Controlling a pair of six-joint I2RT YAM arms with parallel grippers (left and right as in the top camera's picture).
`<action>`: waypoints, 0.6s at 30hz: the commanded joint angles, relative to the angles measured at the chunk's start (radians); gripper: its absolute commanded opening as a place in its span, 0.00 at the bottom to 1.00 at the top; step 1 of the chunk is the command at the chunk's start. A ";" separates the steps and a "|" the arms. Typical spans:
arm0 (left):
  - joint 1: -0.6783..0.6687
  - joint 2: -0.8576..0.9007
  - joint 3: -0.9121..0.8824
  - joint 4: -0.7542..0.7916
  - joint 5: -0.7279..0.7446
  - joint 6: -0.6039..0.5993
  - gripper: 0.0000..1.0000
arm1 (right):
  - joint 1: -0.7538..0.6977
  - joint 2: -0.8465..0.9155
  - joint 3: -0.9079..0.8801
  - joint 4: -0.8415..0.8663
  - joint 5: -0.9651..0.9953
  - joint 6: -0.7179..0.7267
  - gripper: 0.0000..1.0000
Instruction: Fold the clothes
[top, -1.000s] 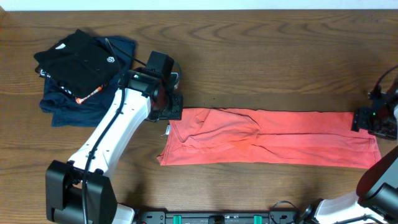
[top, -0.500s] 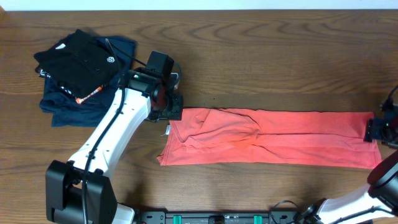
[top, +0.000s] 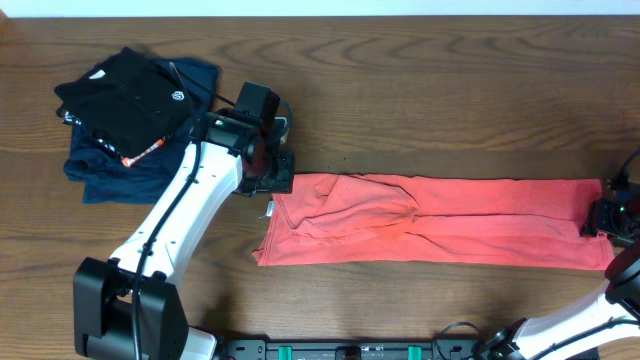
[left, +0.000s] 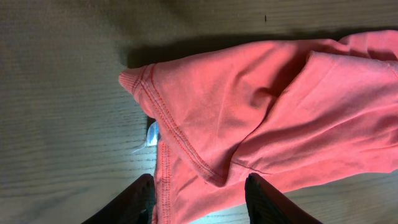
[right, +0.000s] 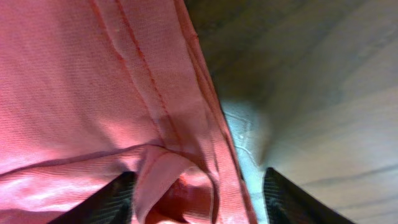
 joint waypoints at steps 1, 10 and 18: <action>0.000 0.001 0.012 -0.006 -0.002 -0.010 0.49 | 0.004 0.059 -0.014 0.019 -0.114 -0.007 0.54; 0.000 0.001 0.012 -0.006 -0.002 -0.010 0.49 | 0.004 0.059 -0.014 0.032 -0.180 -0.006 0.16; 0.000 0.001 0.012 -0.006 -0.002 -0.010 0.49 | 0.004 0.053 0.010 0.039 -0.160 0.053 0.01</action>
